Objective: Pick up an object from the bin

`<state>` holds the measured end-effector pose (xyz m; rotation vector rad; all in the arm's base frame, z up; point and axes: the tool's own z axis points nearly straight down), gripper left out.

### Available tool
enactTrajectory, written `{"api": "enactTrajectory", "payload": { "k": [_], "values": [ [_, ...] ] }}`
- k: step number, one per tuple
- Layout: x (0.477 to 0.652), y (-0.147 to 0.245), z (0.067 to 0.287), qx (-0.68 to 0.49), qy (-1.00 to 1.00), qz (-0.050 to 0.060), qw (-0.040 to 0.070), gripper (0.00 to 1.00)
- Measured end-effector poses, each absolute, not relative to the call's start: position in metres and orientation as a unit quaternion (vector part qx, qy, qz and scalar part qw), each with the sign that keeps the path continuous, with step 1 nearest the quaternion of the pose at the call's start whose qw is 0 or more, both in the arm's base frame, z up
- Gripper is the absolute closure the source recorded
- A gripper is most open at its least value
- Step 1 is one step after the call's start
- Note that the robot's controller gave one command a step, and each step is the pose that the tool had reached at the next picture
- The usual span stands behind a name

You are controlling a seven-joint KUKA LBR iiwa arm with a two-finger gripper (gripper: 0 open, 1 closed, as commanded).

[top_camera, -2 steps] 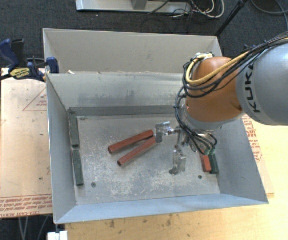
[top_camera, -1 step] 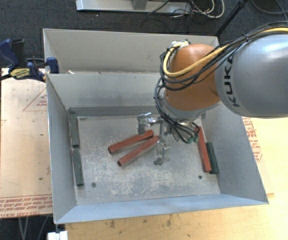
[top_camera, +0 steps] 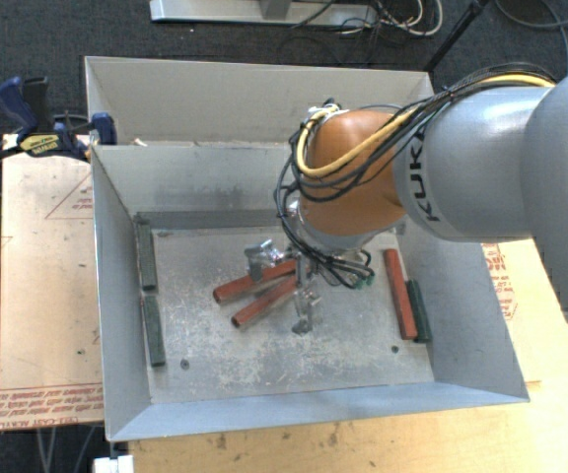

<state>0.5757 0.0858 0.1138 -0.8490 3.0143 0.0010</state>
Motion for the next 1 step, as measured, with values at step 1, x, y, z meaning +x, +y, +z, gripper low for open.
{"api": "enactTrajectory", "payload": {
  "k": [1],
  "values": [
    [0.6148, 0.1022, 0.0738, -0.368, 0.93, 0.001, 0.003, 1.0]
  ]
}}
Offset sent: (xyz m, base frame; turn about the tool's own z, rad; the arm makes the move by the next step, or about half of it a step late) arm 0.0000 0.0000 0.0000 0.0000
